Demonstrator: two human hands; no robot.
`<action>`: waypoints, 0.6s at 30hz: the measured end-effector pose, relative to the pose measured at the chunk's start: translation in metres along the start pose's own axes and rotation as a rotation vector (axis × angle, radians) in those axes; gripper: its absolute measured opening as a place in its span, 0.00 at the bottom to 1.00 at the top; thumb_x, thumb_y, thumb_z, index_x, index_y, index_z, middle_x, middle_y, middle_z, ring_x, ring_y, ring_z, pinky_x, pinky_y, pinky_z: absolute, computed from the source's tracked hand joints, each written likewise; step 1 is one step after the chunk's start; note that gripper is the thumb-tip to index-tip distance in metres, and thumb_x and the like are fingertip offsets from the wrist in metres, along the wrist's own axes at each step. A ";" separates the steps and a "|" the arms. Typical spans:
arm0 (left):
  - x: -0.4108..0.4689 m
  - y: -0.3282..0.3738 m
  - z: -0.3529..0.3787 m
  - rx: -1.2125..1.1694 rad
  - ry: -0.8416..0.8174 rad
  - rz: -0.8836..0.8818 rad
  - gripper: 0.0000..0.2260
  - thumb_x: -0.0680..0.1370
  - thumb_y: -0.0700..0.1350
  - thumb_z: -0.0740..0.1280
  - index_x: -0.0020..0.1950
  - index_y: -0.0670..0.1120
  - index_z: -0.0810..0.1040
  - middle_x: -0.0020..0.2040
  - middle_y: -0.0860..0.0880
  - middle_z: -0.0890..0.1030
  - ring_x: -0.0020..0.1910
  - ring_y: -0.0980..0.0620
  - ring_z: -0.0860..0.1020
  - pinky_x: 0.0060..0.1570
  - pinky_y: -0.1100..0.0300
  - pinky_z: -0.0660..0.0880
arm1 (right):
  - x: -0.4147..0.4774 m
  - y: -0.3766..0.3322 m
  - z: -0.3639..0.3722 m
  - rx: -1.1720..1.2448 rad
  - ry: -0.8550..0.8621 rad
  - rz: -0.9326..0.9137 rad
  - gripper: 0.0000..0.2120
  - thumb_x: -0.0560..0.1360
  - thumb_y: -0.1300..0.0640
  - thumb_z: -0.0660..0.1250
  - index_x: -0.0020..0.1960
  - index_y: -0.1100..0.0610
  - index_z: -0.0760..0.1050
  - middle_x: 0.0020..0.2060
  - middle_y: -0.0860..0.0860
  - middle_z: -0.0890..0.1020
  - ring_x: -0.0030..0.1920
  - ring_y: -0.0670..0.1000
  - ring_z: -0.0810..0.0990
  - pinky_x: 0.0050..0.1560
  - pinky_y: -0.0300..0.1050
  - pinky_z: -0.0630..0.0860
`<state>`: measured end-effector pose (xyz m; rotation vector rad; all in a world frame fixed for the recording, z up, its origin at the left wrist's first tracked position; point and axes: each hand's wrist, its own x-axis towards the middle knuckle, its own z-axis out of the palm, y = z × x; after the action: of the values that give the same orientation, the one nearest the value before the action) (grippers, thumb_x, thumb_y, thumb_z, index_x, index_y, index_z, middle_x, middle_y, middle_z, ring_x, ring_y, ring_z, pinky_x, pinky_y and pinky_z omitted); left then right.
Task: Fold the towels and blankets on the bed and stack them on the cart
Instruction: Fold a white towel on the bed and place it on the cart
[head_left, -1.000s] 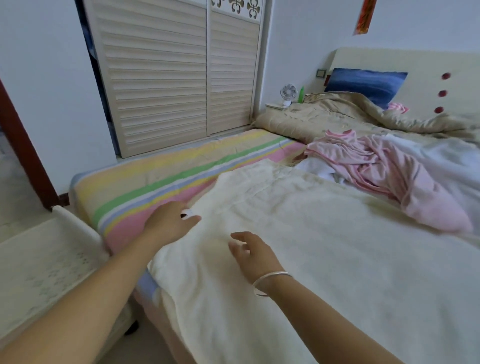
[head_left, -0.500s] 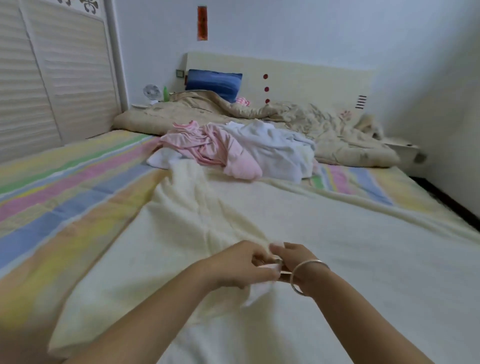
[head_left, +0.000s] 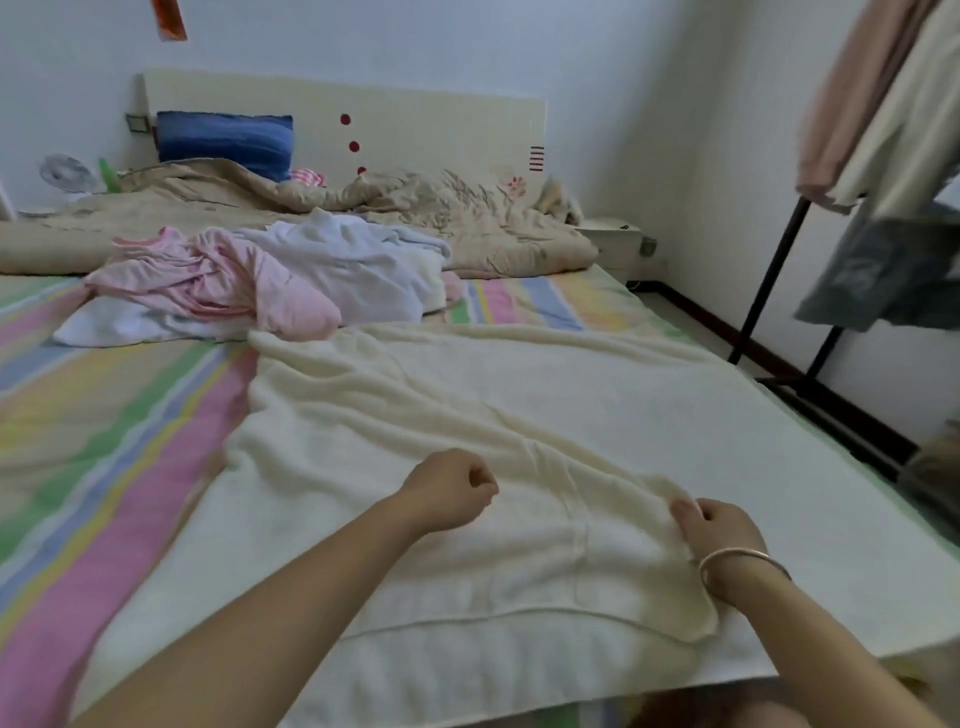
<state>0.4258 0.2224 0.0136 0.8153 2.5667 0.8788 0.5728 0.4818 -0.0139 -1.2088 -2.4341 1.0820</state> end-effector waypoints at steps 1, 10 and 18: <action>0.004 -0.001 0.002 0.039 0.017 0.000 0.07 0.78 0.46 0.64 0.49 0.49 0.82 0.48 0.54 0.82 0.50 0.54 0.79 0.54 0.54 0.77 | -0.001 0.001 0.004 -0.006 0.017 -0.004 0.18 0.78 0.54 0.61 0.31 0.60 0.70 0.28 0.57 0.73 0.31 0.56 0.71 0.32 0.46 0.63; 0.093 0.027 0.013 0.264 0.176 0.137 0.13 0.79 0.43 0.58 0.60 0.50 0.79 0.62 0.51 0.79 0.61 0.50 0.75 0.59 0.56 0.71 | 0.011 0.014 0.012 0.006 0.078 -0.059 0.11 0.79 0.52 0.60 0.41 0.56 0.74 0.34 0.52 0.79 0.39 0.55 0.76 0.36 0.46 0.67; 0.185 0.075 0.038 0.803 -0.330 0.052 0.22 0.76 0.37 0.62 0.68 0.51 0.74 0.67 0.50 0.74 0.63 0.47 0.74 0.63 0.52 0.73 | 0.051 0.023 0.004 -0.098 -0.037 -0.215 0.12 0.80 0.50 0.58 0.42 0.53 0.74 0.32 0.50 0.78 0.37 0.52 0.76 0.37 0.46 0.69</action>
<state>0.3272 0.4005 0.0135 1.1097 2.5641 -0.3193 0.5523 0.5277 -0.0393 -0.9325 -2.6003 0.9423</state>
